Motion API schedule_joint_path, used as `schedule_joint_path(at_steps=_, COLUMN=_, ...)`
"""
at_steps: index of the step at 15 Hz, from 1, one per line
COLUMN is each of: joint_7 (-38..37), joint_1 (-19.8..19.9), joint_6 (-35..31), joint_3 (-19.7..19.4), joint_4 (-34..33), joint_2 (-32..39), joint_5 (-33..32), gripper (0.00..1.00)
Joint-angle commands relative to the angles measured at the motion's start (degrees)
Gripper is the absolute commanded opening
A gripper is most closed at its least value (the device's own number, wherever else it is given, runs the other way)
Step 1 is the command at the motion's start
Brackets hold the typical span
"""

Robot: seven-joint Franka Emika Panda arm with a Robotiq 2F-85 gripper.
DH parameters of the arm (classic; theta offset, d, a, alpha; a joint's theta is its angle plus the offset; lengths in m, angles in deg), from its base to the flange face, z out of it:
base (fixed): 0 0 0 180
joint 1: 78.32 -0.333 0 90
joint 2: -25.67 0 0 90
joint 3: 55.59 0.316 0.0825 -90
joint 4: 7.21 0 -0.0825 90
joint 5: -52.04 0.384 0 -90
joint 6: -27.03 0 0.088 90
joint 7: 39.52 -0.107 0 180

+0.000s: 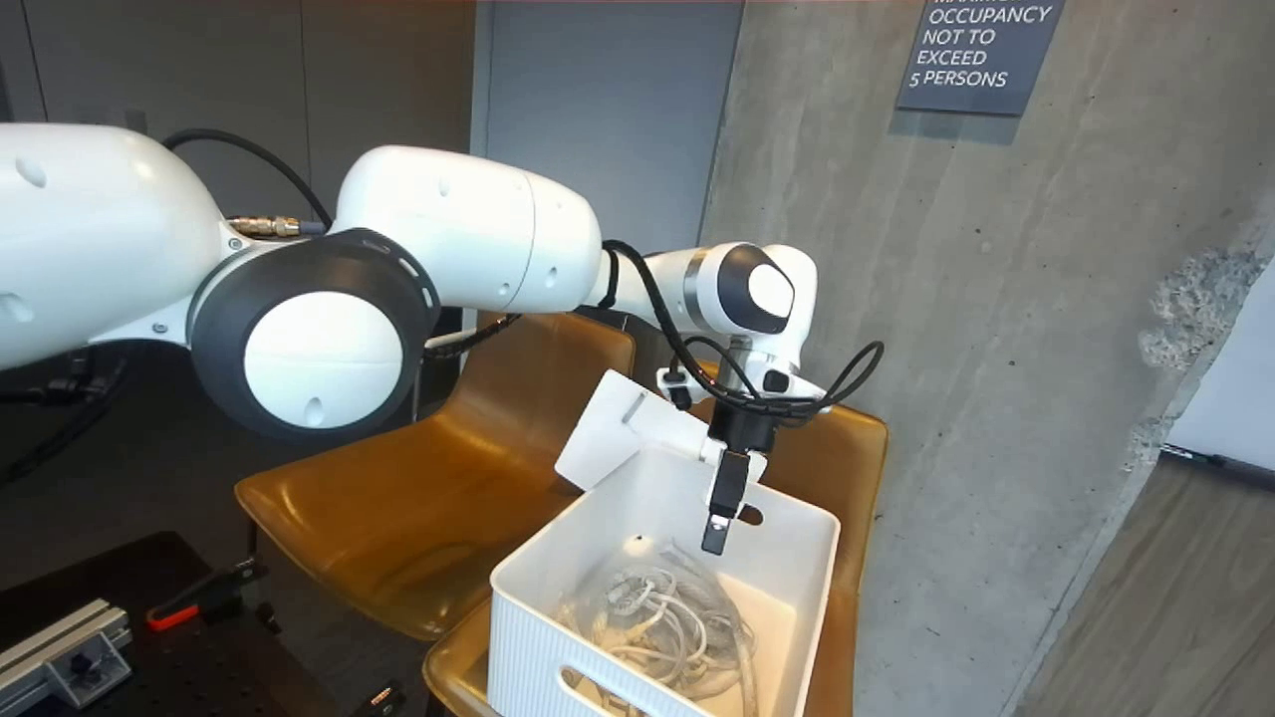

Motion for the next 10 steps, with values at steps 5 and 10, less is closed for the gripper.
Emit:
schedule_joint_path(at_steps=5, joint_7=-2.9, joint_1=0.8, joint_6=-1.8, joint_3=-1.9, joint_4=-1.5, joint_2=4.3, joint_5=-0.3, gripper=1.0)
schedule_joint_path(at_steps=10, joint_7=-6.2, joint_1=0.3, joint_6=-6.4, joint_3=-2.1, joint_4=-0.3, joint_2=3.7, joint_5=-0.5, gripper=0.98)
